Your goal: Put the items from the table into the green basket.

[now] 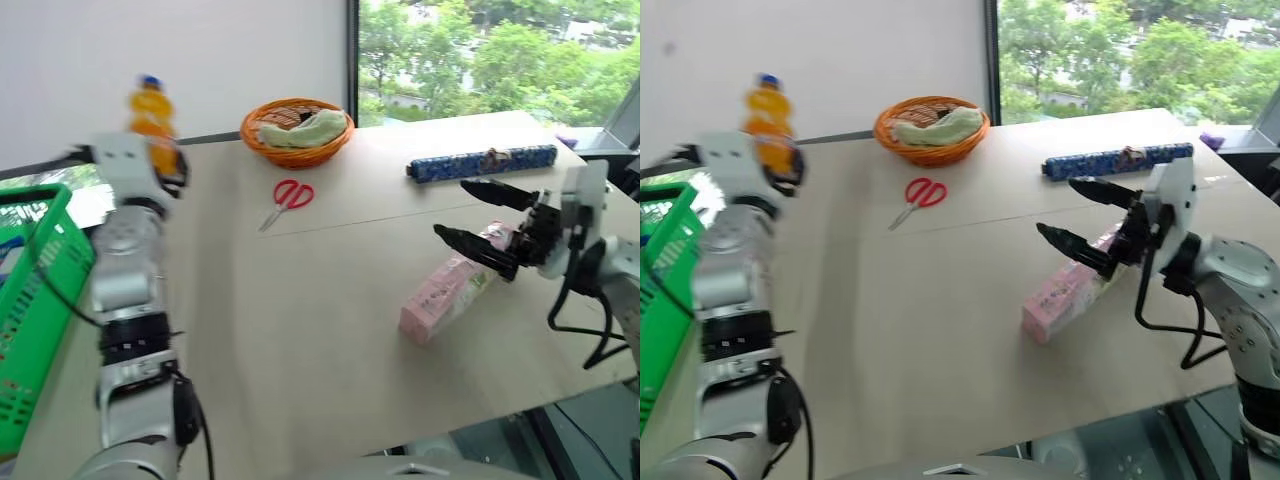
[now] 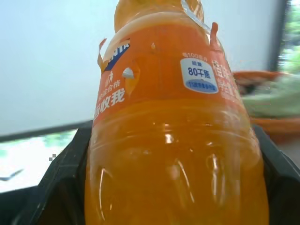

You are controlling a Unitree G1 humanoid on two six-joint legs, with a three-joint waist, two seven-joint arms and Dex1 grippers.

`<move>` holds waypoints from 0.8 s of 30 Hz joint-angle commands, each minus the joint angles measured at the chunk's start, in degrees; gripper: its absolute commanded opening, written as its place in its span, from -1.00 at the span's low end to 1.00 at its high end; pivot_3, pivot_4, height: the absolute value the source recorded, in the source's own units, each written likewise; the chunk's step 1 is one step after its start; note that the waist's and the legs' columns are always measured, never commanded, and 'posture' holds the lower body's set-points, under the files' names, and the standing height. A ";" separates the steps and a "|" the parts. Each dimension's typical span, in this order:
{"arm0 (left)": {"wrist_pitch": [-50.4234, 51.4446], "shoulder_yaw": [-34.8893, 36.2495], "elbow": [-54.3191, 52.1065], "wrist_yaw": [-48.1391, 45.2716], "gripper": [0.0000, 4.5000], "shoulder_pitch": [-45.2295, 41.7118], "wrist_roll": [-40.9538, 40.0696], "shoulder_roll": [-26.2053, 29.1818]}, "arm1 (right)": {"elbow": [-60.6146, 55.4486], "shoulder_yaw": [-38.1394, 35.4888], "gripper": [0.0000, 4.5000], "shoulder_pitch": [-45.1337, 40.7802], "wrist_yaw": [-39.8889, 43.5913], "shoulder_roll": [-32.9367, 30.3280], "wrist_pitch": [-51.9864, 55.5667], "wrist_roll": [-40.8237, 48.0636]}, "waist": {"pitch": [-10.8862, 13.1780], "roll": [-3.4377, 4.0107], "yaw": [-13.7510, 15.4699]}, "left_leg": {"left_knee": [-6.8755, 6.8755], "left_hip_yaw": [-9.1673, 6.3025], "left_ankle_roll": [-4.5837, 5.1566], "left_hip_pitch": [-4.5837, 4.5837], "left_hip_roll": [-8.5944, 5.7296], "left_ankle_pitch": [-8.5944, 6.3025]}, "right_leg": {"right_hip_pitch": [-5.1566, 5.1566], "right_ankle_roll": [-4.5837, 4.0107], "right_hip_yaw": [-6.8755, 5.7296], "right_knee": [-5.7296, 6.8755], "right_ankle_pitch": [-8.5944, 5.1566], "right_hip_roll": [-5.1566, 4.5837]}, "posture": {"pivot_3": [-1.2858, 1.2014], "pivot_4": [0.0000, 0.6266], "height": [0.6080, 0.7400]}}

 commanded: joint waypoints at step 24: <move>11.52 14.93 -12.73 4.88 0.98 8.76 -2.61 3.22 | 8.68 11.16 1.00 -14.64 3.24 9.90 -0.97 -9.24 | -1.10 -1.52 13.27 | -0.15 -0.61 -0.57 -0.71 -0.33 -0.01 | -0.71 -0.18 0.12 0.24 -0.04 -0.09 | 0.15 -1.00 0.96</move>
